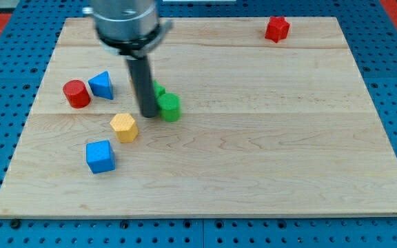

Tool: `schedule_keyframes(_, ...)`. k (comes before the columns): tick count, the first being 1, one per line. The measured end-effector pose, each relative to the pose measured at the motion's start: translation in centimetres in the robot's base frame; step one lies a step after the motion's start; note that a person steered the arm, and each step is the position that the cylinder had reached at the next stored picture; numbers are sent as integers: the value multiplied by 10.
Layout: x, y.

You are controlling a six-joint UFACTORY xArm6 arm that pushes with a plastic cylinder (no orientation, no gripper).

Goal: Slide the green circle to the bottom of the red star

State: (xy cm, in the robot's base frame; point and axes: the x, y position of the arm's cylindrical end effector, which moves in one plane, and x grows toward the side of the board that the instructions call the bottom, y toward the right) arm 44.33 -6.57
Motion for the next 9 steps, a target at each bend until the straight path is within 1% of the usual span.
schedule_keyframes(1,-7,52)
schedule_keyframes(2,-7,91)
schedule_keyframes(3,27,107)
schedule_keyframes(4,-32,118)
schedule_keyframes(5,-101,122)
schedule_keyframes(6,-124,120)
schedule_keyframes(7,-141,69)
schedule_keyframes(8,-151,154)
schedule_keyframes(9,-158,205)
